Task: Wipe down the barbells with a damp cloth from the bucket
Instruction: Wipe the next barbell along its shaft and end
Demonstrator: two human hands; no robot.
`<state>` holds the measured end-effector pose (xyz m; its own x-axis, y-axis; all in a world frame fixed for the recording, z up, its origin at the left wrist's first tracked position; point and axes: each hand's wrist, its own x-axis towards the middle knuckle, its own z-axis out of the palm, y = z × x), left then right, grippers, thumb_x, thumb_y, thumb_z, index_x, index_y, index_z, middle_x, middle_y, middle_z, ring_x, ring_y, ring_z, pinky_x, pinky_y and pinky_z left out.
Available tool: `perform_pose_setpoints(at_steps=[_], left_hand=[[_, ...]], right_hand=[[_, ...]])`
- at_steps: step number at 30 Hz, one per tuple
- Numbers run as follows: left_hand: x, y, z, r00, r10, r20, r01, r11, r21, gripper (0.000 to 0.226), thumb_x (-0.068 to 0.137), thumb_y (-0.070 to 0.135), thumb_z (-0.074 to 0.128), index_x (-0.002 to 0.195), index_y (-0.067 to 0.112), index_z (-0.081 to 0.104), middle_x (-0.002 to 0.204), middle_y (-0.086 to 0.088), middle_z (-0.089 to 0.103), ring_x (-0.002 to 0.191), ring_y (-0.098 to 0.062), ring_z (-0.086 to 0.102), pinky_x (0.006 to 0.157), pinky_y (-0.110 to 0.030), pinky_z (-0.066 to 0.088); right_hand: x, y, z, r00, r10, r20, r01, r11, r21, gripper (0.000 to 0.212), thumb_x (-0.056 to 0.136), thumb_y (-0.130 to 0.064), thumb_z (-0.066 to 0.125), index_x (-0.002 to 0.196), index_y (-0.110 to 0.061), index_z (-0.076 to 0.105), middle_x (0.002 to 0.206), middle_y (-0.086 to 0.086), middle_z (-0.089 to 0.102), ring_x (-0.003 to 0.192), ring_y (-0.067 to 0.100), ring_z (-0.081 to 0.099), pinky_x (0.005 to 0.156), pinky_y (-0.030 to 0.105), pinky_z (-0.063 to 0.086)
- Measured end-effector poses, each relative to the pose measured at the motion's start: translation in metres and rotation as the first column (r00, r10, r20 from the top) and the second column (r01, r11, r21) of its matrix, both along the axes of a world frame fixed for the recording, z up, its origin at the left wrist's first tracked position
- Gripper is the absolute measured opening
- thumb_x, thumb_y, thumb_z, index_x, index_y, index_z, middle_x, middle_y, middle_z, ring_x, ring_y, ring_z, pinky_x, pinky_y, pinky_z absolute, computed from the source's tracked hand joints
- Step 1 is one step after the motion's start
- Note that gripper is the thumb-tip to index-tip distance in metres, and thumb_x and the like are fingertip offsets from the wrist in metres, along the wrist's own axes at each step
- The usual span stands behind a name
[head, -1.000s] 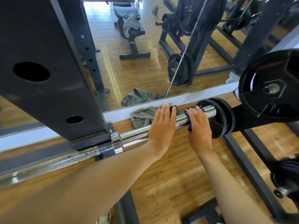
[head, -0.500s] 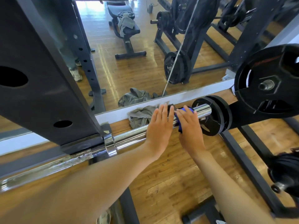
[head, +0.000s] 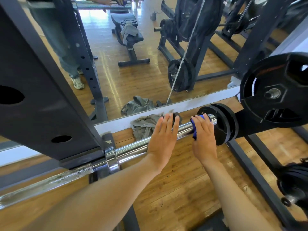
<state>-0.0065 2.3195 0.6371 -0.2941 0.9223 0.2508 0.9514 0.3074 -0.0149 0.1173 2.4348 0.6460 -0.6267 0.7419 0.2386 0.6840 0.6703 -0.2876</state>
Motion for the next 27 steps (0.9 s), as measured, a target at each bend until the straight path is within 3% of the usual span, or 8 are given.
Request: perform_pose_setpoints(at_steps=[3,7,11,15,17,20,23,27], left_hand=[[-0.006,0.003,0.013,0.970,0.057,0.238,-0.062,0.998,0.013,0.113,0.086,0.027,0.076,0.163,0.012,-0.005,0.170,-0.014,0.004,0.158,-0.030,-0.001,0.128,-0.045,-0.004],[-0.033,0.013,0.026,0.958,0.134,0.255,-0.092,0.981,-0.172,0.132,0.071,0.066,0.076,0.163,0.016,-0.004,0.170,-0.012,0.004,0.158,-0.030,-0.005,0.124,-0.050,-0.015],[-0.015,0.006,0.017,0.994,0.047,0.101,-0.040,0.997,-0.070,0.103,0.093,0.036,0.066,0.162,0.005,-0.005,0.170,-0.014,0.004,0.158,-0.029,-0.002,0.128,-0.048,-0.001],[-0.003,-0.006,0.003,0.980,-0.022,-0.199,0.020,1.000,-0.012,0.081,0.099,0.019,0.046,0.160,-0.002,-0.003,0.169,-0.022,0.000,0.157,-0.036,0.000,0.126,-0.050,-0.005],[-0.003,-0.004,0.005,0.998,-0.013,-0.058,0.015,1.000,0.028,0.090,0.095,0.019,0.058,0.162,0.002,0.001,0.170,-0.019,0.003,0.158,-0.033,0.000,0.126,-0.048,-0.007],[-0.017,0.002,0.018,0.961,0.049,0.273,-0.032,0.997,-0.066,0.116,0.083,0.035,0.078,0.163,0.017,-0.004,0.171,-0.010,-0.003,0.158,-0.026,-0.008,0.127,-0.046,-0.009],[-0.038,0.008,0.025,0.946,0.121,0.301,-0.060,0.977,-0.205,0.122,0.074,0.060,0.077,0.163,0.021,0.003,0.171,-0.007,0.003,0.158,-0.026,-0.006,0.126,-0.048,-0.011],[-0.021,0.002,0.018,0.979,0.088,0.184,-0.065,0.990,-0.126,0.100,0.088,0.037,0.074,0.162,0.010,0.014,0.169,-0.013,0.014,0.157,-0.029,0.006,0.128,-0.046,0.000]], right_hand=[[-0.016,-0.015,0.005,1.000,0.004,0.000,-0.004,1.000,-0.021,0.071,0.077,0.014,0.071,0.141,-0.007,0.050,0.147,0.005,0.050,0.152,0.029,0.022,0.122,0.054,0.027],[-0.006,-0.020,0.006,0.961,0.248,0.124,-0.254,0.966,0.041,0.082,0.075,0.013,0.070,0.149,-0.013,0.044,0.153,0.000,0.044,0.154,0.024,0.020,0.126,0.050,0.019],[-0.009,-0.004,0.006,0.999,-0.031,0.014,0.031,0.999,0.024,0.074,0.074,0.015,0.076,0.141,-0.005,0.051,0.144,0.009,0.053,0.149,0.032,0.027,0.120,0.053,0.031],[-0.011,-0.024,0.002,0.967,0.250,0.048,-0.253,0.965,0.075,0.070,0.078,0.016,0.067,0.143,-0.005,0.051,0.145,0.007,0.053,0.148,0.032,0.032,0.124,0.046,0.021],[0.000,-0.007,0.006,0.960,0.274,0.061,-0.278,0.958,0.070,0.071,0.080,0.015,0.063,0.146,-0.006,0.048,0.150,0.008,0.049,0.149,0.030,0.031,0.124,0.047,0.023],[0.003,0.006,0.013,1.000,0.024,0.012,-0.024,1.000,-0.009,0.072,0.082,0.015,0.067,0.148,-0.005,0.045,0.155,0.010,0.043,0.153,0.029,0.021,0.122,0.051,0.027],[-0.003,-0.011,0.013,0.976,0.210,0.053,-0.207,0.977,-0.060,0.074,0.084,0.018,0.063,0.151,-0.005,0.042,0.158,0.009,0.039,0.155,0.026,0.014,0.123,0.043,0.009],[0.010,0.012,0.019,0.979,0.196,0.061,-0.195,0.980,-0.031,0.075,0.084,0.017,0.062,0.152,-0.008,0.041,0.160,0.008,0.037,0.154,0.021,0.015,0.124,0.041,0.015]])
